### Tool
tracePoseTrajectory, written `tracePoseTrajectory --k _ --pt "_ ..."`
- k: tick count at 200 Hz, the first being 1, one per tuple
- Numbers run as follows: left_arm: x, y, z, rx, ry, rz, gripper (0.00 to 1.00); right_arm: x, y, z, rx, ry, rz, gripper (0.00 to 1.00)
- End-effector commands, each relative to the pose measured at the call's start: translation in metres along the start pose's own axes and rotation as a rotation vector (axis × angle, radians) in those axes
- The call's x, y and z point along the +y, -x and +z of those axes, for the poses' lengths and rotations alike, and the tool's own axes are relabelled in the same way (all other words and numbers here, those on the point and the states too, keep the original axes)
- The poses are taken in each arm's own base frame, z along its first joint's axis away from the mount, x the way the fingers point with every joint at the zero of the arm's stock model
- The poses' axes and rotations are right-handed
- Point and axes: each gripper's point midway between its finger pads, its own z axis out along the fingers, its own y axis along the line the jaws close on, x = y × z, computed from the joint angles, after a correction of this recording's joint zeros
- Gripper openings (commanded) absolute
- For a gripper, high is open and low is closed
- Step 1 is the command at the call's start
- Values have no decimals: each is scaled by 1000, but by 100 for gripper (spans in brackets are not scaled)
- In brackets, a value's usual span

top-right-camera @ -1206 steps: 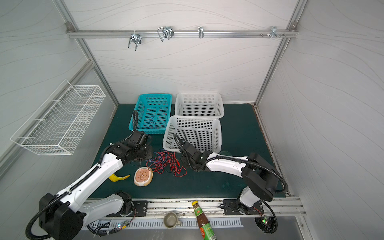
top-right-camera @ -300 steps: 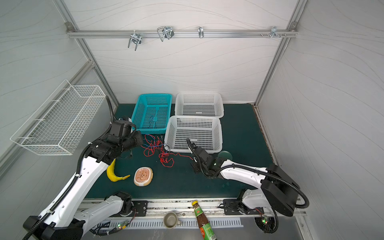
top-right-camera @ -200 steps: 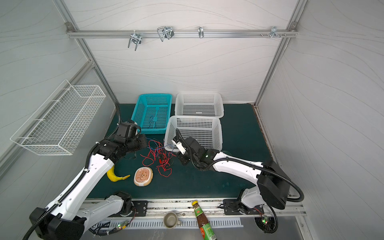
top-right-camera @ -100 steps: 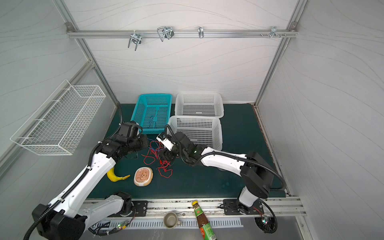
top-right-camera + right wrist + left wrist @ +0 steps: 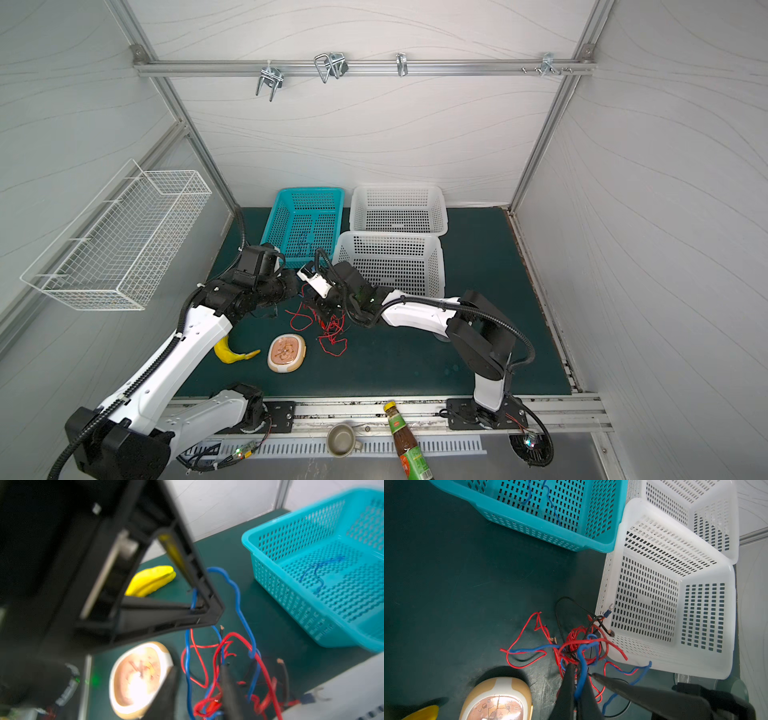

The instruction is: Untangle the cables

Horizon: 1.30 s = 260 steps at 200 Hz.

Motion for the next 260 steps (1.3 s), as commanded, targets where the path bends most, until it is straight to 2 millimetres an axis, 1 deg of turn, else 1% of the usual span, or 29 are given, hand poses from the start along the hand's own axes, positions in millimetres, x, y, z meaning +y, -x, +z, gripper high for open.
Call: tracePoseTrajectory --k 1,9,14,48,57,74,83,99,109,130,148,160,178,198,223,229,241,260 --pt "-9 11 -2 -43 -45 -25 0 5 13 3 -43 13 -31 10" --pt "-9 11 -2 -44 -44 -27 0 4 13 3 -42 9 -36 2" --pt "-9 12 -2 -45 -42 -27 0 4 13 2 -43 9 -37 0" --pt "-3 14 -6 -69 -17 -23 0 5 15 -6 -52 6 -57 0" --pt "-1 15 -8 -77 -7 -22 8 6 16 -9 -55 9 -63 0" --pt "3 19 -13 -106 12 -19 38 8 17 -16 -57 14 -72 0" --pt "7 21 -16 -125 29 -18 52 8 16 -18 -56 15 -68 0" --pt "13 25 -22 -164 57 -17 67 5 18 -24 -58 13 -61 0" --pt "18 28 -26 -191 73 -17 72 4 18 -27 -61 16 -55 0" --pt "28 30 -32 -243 102 -33 76 2 22 -35 -72 19 -50 0" --pt "36 29 -34 -276 115 -54 78 2 26 -41 -83 27 -51 0" --pt "42 26 -32 -285 121 -66 78 2 29 -45 -93 34 -51 0" --pt "44 21 -27 -286 110 -68 76 4 33 -51 -106 47 -48 0" --pt "35 13 -16 -269 36 -40 75 7 39 -56 -120 72 -45 0" --pt "11 6 -8 -268 -129 -2 75 11 45 -60 -129 97 -40 0" --pt "5 6 -8 -278 -171 6 75 13 45 -60 -129 105 -38 0" --pt "-1 7 -9 -296 -215 17 75 14 46 -61 -132 112 -35 0" --pt "-4 9 -14 -324 -244 31 74 15 48 -62 -138 118 -25 0"
